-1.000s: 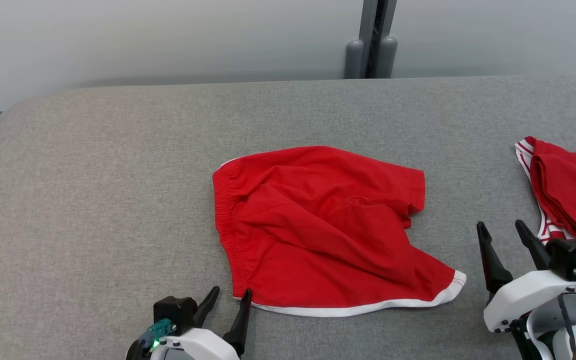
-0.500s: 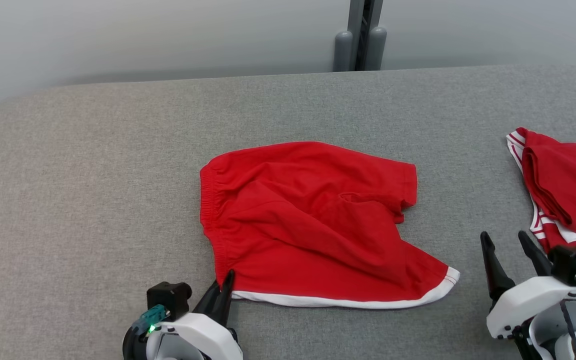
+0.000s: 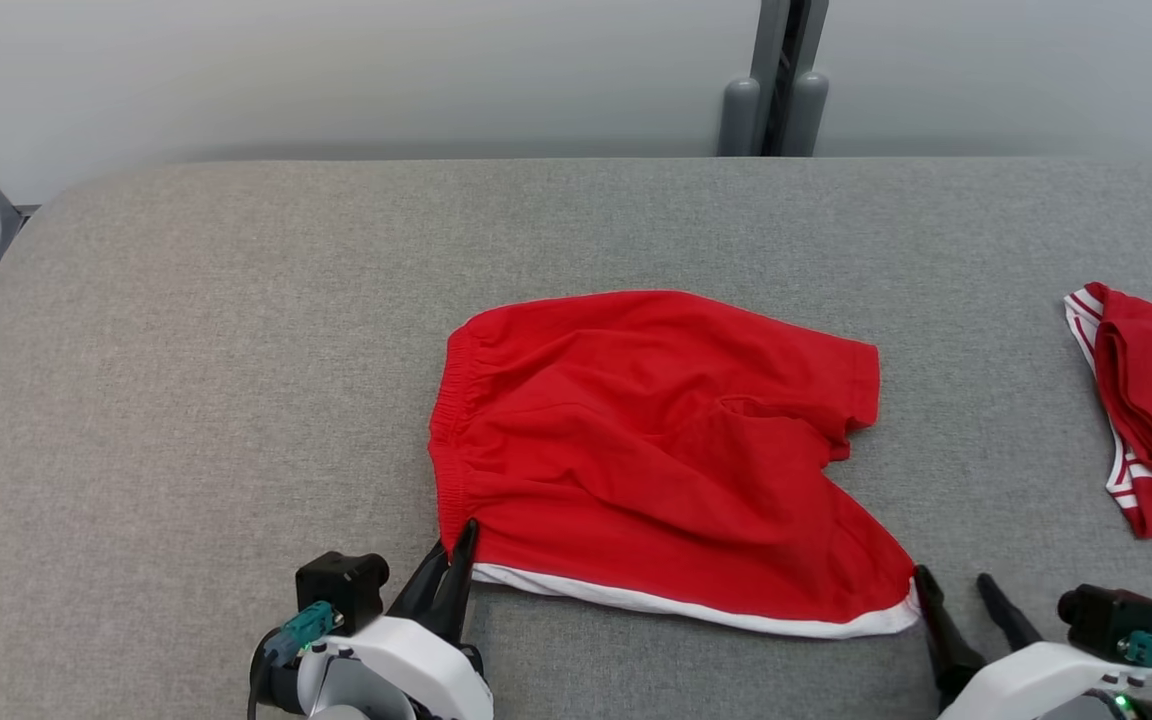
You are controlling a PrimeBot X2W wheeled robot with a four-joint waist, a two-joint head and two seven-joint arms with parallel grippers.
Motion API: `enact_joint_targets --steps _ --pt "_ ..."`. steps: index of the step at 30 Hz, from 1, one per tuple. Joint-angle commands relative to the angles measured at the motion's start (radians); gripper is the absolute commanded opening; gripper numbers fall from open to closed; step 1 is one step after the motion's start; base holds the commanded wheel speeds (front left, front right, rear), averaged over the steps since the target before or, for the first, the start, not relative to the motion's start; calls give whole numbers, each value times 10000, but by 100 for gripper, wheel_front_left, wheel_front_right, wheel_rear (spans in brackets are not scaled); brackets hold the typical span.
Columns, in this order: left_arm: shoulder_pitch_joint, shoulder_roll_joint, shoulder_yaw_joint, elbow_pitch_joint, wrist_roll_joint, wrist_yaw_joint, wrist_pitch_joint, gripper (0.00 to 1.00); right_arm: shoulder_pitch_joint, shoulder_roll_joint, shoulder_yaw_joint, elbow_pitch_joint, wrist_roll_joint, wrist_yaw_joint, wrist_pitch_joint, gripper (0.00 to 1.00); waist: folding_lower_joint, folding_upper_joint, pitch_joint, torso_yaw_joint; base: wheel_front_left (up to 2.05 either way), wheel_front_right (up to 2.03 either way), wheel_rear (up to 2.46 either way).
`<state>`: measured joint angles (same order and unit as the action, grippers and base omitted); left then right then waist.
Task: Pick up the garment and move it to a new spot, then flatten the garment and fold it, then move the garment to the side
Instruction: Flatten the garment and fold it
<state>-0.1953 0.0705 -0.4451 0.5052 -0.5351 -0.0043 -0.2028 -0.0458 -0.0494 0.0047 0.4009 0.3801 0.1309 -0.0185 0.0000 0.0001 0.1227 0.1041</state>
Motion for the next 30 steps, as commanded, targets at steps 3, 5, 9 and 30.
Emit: enact_joint_targets --steps 3,5,9,30 --pt "56 80 -13 -178 41 70 12 0 106 -56 256 134 479 -4 -157 100 0 -1 48 30 0 0 0" --pt "66 100 -27 -246 29 101 23 0 53 -50 376 207 616 -4 -177 100 0 -1 88 37 0 0 0" --pt "84 137 -59 -347 2 129 51 0 -29 -34 736 334 989 -4 -65 100 0 -1 132 46 0 0 0" --pt "-23 235 -219 -498 -147 196 145 0 -467 -38 1040 744 1495 -6 -192 0 0 -1 240 127 0 0 0"
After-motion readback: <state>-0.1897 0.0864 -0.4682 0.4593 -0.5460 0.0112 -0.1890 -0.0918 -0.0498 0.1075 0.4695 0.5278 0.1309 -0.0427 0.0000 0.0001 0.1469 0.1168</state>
